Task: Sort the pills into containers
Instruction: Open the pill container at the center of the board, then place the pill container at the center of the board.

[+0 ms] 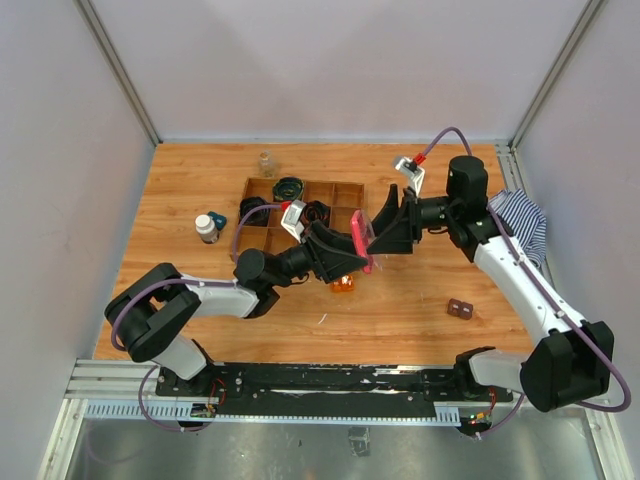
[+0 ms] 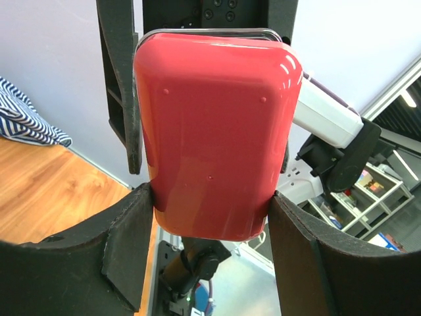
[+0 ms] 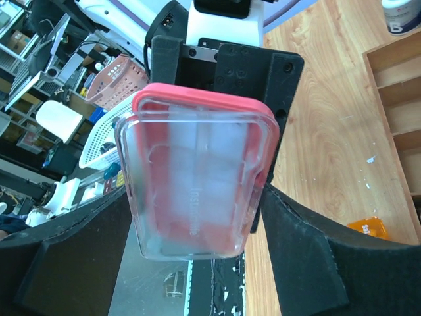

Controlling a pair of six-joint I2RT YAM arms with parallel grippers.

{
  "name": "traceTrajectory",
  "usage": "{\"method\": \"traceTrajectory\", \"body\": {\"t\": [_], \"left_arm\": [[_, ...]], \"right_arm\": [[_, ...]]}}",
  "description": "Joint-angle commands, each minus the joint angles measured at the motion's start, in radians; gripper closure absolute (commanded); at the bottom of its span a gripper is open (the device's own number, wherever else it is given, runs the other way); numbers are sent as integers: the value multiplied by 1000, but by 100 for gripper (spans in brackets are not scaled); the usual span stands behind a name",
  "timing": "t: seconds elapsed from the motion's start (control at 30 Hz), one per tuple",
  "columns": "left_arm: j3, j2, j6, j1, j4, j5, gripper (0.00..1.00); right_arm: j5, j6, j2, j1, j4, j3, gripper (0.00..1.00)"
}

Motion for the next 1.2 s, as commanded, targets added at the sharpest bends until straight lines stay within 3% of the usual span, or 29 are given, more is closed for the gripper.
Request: {"method": "traceTrajectory", "body": {"t": [0.0, 0.13, 0.3, 0.5, 0.63, 0.8, 0.97, 1.1, 1.17], "left_arm": [[-6, 2, -16, 8, 199, 3, 100], [-9, 0, -20, 8, 207, 17, 100], [-16, 0, -28, 9, 229, 26, 100], [-23, 0, -30, 8, 237, 31, 100], [-23, 0, -31, 8, 241, 37, 100], [-23, 0, -32, 8, 246, 42, 100], [-25, -1, -27, 8, 243, 43, 100], [-16, 6, -19, 7, 223, 42, 100], [-11, 10, -10, 4, 211, 38, 100]], "right_arm": [[-21, -55, -21, -57, -51, 30, 23], [13, -100, -32, -85, -99, 31, 22], [87, -213, -36, -119, -233, 60, 29], [105, -259, -43, -122, -276, 67, 61], [173, -333, -45, -123, -351, 82, 71], [280, -417, -45, -123, -439, 106, 71], [316, -457, -42, -121, -476, 115, 57], [311, -460, -43, -108, -477, 114, 59], [316, -460, -41, -92, -473, 112, 66]]}}
